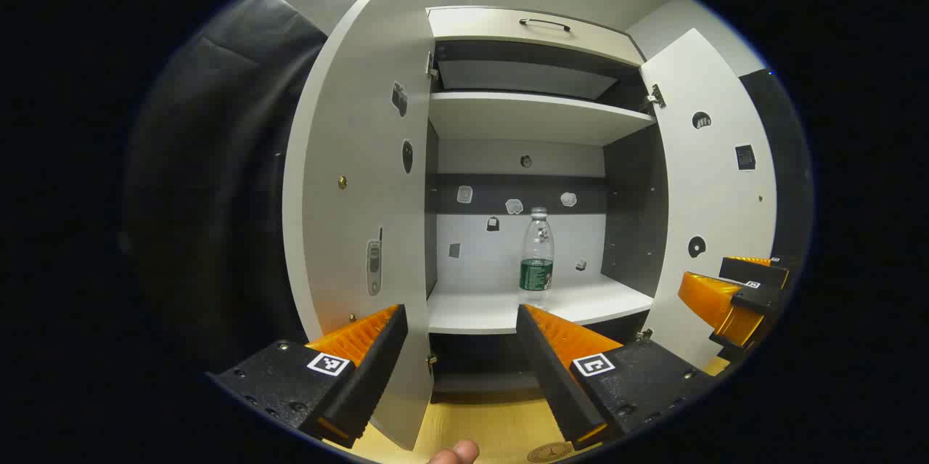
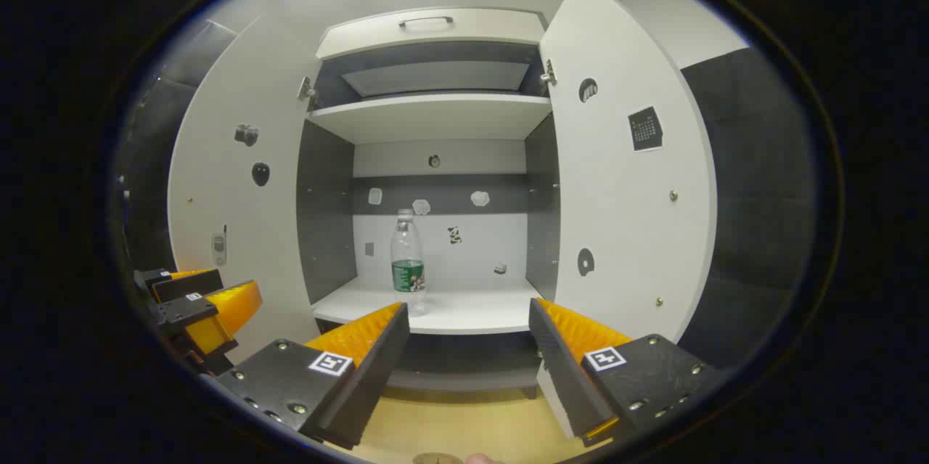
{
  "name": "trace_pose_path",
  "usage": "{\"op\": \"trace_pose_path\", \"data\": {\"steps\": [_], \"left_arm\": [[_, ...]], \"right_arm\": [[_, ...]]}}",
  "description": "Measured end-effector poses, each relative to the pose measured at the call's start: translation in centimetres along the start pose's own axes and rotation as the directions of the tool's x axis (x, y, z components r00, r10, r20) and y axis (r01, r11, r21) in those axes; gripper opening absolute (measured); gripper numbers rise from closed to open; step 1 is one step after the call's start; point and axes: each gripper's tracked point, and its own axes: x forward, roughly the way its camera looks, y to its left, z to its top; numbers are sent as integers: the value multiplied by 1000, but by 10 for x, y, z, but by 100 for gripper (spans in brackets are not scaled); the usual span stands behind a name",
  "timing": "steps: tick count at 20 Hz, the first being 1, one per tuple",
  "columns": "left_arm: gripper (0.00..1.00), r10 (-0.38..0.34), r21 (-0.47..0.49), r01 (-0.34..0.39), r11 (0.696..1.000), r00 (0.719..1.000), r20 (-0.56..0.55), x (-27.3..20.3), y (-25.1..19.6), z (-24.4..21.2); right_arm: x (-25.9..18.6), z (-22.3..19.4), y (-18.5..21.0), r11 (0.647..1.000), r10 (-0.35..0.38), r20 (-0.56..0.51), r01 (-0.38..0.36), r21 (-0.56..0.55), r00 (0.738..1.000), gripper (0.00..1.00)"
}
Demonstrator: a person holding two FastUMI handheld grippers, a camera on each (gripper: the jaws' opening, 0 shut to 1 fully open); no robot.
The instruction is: Grasp the bottle in the cabinet with the left hand and place it on the coaster, then close the right door with the right hand and the left door with the left hand.
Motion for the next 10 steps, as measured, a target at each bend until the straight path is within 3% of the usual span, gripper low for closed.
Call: {"op": "trace_pose_path", "data": {"steps": [10], "left_arm": [[96, -5, -2, 5, 1000, 1000, 0, 7, -3, 0]], "right_arm": [[3, 2, -3, 1000, 2, 2, -2, 3, 1000, 100]]}}
